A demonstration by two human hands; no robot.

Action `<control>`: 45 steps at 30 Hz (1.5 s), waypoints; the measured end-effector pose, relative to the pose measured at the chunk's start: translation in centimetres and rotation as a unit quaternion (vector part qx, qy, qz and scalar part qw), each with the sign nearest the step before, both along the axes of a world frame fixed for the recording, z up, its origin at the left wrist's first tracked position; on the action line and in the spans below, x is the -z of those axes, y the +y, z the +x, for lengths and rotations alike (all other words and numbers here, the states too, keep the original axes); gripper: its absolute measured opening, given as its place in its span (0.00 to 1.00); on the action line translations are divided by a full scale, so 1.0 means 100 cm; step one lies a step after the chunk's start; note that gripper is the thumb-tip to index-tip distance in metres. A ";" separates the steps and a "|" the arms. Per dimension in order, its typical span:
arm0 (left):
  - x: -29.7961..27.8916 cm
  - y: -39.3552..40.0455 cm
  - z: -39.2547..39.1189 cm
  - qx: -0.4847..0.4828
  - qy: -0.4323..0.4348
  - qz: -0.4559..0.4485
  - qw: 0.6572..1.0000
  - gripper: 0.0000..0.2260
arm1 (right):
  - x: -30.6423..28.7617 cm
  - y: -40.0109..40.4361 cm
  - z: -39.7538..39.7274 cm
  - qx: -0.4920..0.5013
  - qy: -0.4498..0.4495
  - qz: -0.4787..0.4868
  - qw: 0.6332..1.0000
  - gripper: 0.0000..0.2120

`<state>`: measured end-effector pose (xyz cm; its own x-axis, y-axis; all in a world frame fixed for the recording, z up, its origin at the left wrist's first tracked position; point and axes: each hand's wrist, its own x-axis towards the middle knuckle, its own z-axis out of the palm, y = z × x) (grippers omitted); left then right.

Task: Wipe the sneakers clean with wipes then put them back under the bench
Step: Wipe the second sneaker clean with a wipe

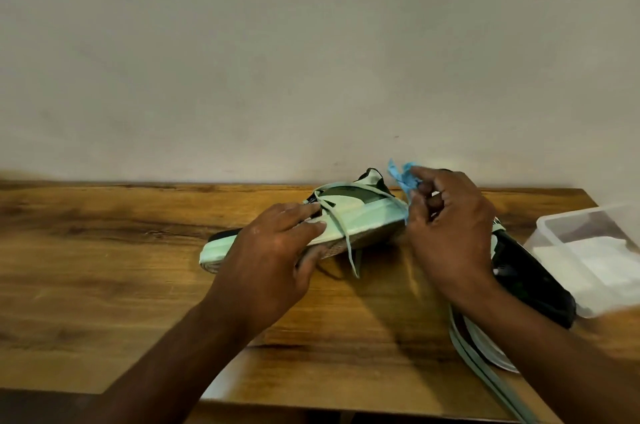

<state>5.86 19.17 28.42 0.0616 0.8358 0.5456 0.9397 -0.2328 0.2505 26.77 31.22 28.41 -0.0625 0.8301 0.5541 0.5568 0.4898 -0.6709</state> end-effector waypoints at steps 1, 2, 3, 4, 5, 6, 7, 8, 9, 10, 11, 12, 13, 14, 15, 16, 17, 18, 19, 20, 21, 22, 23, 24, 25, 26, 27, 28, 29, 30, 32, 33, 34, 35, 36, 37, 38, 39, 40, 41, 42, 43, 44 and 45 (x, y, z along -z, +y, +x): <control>0.000 -0.001 -0.001 -0.006 0.001 0.002 1.000 0.17 | 0.004 0.004 0.002 0.014 -0.025 -0.020 0.999 0.16; -0.001 -0.001 -0.003 -0.010 0.000 0.004 1.000 0.17 | 0.007 0.007 0.003 0.022 -0.045 -0.042 0.998 0.17; -0.002 -0.002 -0.005 -0.011 -0.004 0.004 1.000 0.17 | 0.009 0.008 0.003 0.023 -0.055 -0.068 0.996 0.16; -0.002 -0.002 -0.007 -0.010 -0.009 0.006 1.000 0.17 | 0.009 0.009 0.004 0.019 -0.054 -0.093 0.994 0.16; -0.002 -0.002 -0.008 -0.010 -0.015 0.010 1.000 0.17 | 0.008 0.010 0.004 0.015 -0.047 -0.113 0.992 0.15; -0.001 -0.001 -0.008 -0.010 -0.023 0.014 1.000 0.17 | 0.007 0.009 0.004 0.008 -0.033 -0.124 0.992 0.15; -0.001 0.000 -0.008 -0.012 -0.033 0.018 0.999 0.17 | 0.006 0.007 0.003 -0.002 -0.019 -0.122 0.992 0.14; 0.000 0.001 -0.008 -0.012 -0.042 0.020 0.999 0.17 | 0.004 0.003 0.000 -0.018 -0.015 -0.107 0.994 0.14; 0.001 0.002 -0.007 -0.011 -0.048 0.022 0.999 0.17 | 0.004 -0.004 -0.005 -0.040 -0.024 -0.083 0.995 0.14; 0.001 0.002 -0.007 -0.008 -0.052 0.024 0.998 0.16 | 0.006 -0.013 -0.012 -0.069 -0.045 -0.057 0.995 0.15; 0.002 0.002 -0.007 -0.003 -0.052 0.025 0.998 0.14 | 0.008 -0.023 -0.020 -0.101 -0.075 -0.033 0.992 0.16; 0.001 0.002 -0.006 0.000 -0.052 0.024 0.998 0.13 | 0.010 -0.032 -0.027 -0.131 -0.107 -0.017 0.985 0.17; 0.001 0.001 -0.006 0.002 -0.052 0.022 0.998 0.12 | 0.012 -0.037 -0.030 -0.152 -0.133 -0.005 0.979 0.18; 0.000 0.000 -0.006 0.004 -0.051 0.021 0.998 0.12 | 0.012 -0.037 -0.031 -0.162 -0.145 0.002 0.976 0.19; 0.000 -0.001 -0.006 0.005 -0.051 0.022 0.998 0.12 | 0.011 -0.033 -0.029 -0.160 -0.144 0.005 0.977 0.19; 0.001 -0.002 -0.005 0.005 -0.050 0.023 0.998 0.13 | 0.009 -0.027 -0.025 -0.146 -0.134 -0.001 0.980 0.18; 0.001 -0.003 -0.005 0.006 -0.047 0.024 0.999 0.15 | 0.007 -0.020 -0.019 -0.121 -0.123 -0.010 0.985 0.17; 0.002 -0.004 -0.004 0.007 -0.046 0.026 0.999 0.16 | 0.005 -0.012 -0.014 -0.089 -0.114 -0.021 0.989 0.16; 0.002 -0.004 -0.004 0.009 -0.046 0.029 0.998 0.16 | 0.004 -0.004 -0.008 -0.056 -0.107 -0.033 0.992 0.15; 0.003 -0.004 -0.004 0.009 -0.047 0.033 0.998 0.15 | 0.003 0.003 -0.003 -0.029 -0.099 -0.045 0.994 0.14; 0.004 -0.004 -0.004 0.008 -0.048 0.039 0.998 0.14 | 0.003 0.008 0.000 -0.011 -0.093 -0.058 0.994 0.13; 0.005 -0.003 -0.003 0.008 -0.049 0.045 0.998 0.13 | 0.004 0.008 0.000 -0.008 -0.086 -0.065 0.994 0.13; 0.005 -0.003 -0.002 0.009 -0.049 0.050 0.998 0.12 | 0.005 0.006 -0.003 -0.020 -0.081 -0.062 0.995 0.13; 0.005 -0.003 -0.001 0.010 -0.047 0.050 0.998 0.11 | 0.006 0.000 -0.009 -0.046 -0.081 -0.049 0.994 0.14; 0.004 -0.003 -0.001 0.011 -0.044 0.048 0.998 0.12 | 0.008 -0.009 -0.017 -0.080 -0.091 -0.034 0.992 0.15; 0.003 -0.004 -0.001 0.011 -0.041 0.045 0.998 0.12 | 0.009 -0.020 -0.024 -0.119 -0.107 -0.021 0.987 0.16; 0.003 -0.004 -0.001 0.012 -0.040 0.041 0.998 0.12 | 0.010 -0.030 -0.030 -0.151 -0.128 -0.008 0.980 0.17; 0.003 -0.005 -0.001 0.012 -0.040 0.036 0.998 0.12 | 0.010 -0.035 -0.032 -0.167 -0.146 0.002 0.975 0.19; 0.003 -0.005 -0.002 0.012 -0.042 0.032 0.999 0.12 | 0.008 -0.033 -0.031 -0.167 -0.159 0.006 0.973 0.19; 0.003 -0.005 -0.003 0.014 -0.044 0.030 0.998 0.12 | 0.006 -0.026 -0.027 -0.146 -0.165 0.004 0.975 0.19; 0.004 -0.005 -0.005 0.016 -0.047 0.033 0.998 0.13 | 0.006 -0.008 -0.016 -0.077 -0.158 -0.011 0.984 0.17; 0.005 -0.004 -0.005 0.018 -0.048 0.035 0.998 0.13 | 0.005 0.001 -0.010 -0.043 -0.143 -0.025 0.988 0.17; 0.005 -0.004 -0.005 0.018 -0.050 0.037 0.998 0.13 | 0.005 0.009 -0.005 -0.022 -0.123 -0.042 0.991 0.16; 0.006 -0.004 -0.004 0.017 -0.052 0.040 0.998 0.13 | 0.004 0.013 -0.002 -0.011 -0.105 -0.055 0.993 0.15; 0.006 -0.004 -0.004 0.016 -0.053 0.043 0.998 0.12 | 0.004 0.013 -0.002 -0.011 -0.098 -0.057 0.994 0.14; 0.006 -0.004 -0.003 0.016 -0.054 0.045 0.997 0.12 | 0.003 0.009 -0.005 -0.021 -0.098 -0.048 0.994 0.14; 0.005 -0.004 -0.003 0.016 -0.054 0.045 0.997 0.12 | 0.003 0.004 -0.009 -0.041 -0.098 -0.032 0.994 0.14; 0.005 -0.004 -0.002 0.017 -0.054 0.044 0.997 0.12 | 0.002 -0.004 -0.014 -0.071 -0.102 -0.016 0.992 0.14; 0.005 -0.004 -0.003 0.018 -0.053 0.043 0.998 0.12 | 0.002 -0.014 -0.020 -0.106 -0.117 0.000 0.987 0.14; 0.005 -0.004 -0.003 0.018 -0.052 0.040 0.998 0.12 | 0.002 -0.024 -0.026 -0.140 -0.141 0.013 0.980 0.14; 0.004 -0.004 -0.004 0.018 -0.050 0.038 0.998 0.12 | 0.002 -0.029 -0.030 -0.162 -0.163 0.021 0.973 0.15; 0.004 -0.004 -0.005 0.019 -0.048 0.037 0.998 0.12 | 0.002 -0.028 -0.030 -0.164 -0.173 0.024 0.971 0.16; 0.004 -0.004 -0.005 0.021 -0.047 0.039 0.998 0.12 | 0.002 -0.021 -0.027 -0.147 -0.172 0.023 0.974 0.16; 0.004 -0.004 -0.005 0.022 -0.047 0.042 0.998 0.12 | 0.002 -0.012 -0.023 -0.118 -0.166 0.015 0.979 0.16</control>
